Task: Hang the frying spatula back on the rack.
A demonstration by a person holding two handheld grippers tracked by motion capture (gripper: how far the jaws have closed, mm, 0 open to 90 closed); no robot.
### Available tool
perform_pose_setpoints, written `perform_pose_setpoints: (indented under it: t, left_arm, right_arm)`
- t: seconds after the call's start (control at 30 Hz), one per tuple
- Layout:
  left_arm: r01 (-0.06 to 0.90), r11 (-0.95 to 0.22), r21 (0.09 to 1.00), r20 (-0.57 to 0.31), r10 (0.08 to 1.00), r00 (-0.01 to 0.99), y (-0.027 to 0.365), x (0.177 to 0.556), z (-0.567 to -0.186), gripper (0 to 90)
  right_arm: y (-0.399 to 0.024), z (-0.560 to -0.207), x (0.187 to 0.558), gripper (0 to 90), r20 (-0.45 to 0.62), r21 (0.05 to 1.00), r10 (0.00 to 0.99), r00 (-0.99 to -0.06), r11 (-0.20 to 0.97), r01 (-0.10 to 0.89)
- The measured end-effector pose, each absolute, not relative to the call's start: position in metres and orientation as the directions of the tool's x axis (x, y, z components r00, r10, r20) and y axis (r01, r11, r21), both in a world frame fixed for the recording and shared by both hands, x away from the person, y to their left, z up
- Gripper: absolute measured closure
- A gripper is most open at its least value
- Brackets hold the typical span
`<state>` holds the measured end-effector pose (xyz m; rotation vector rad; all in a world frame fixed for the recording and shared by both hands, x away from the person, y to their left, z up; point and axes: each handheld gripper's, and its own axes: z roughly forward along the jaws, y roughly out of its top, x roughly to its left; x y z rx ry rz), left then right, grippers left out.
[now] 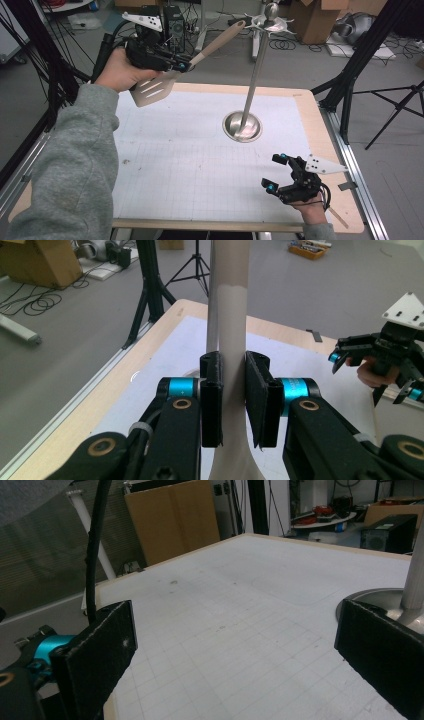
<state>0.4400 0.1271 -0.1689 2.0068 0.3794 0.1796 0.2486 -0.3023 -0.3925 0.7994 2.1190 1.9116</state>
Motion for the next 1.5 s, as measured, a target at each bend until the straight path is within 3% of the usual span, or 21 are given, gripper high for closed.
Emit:
perform_pose_setpoints:
  t: [1.5]
  left_arm:
    - [0.232, -0.446, 0.864, -0.104, 0.292, 0.951, 0.091, 0.460, -0.199, 77.4]
  right_arm:
    - [-0.306, -0.394, 0.248, 2.2, 0.223, 0.961, 0.502, -0.836, 0.029, 0.273]
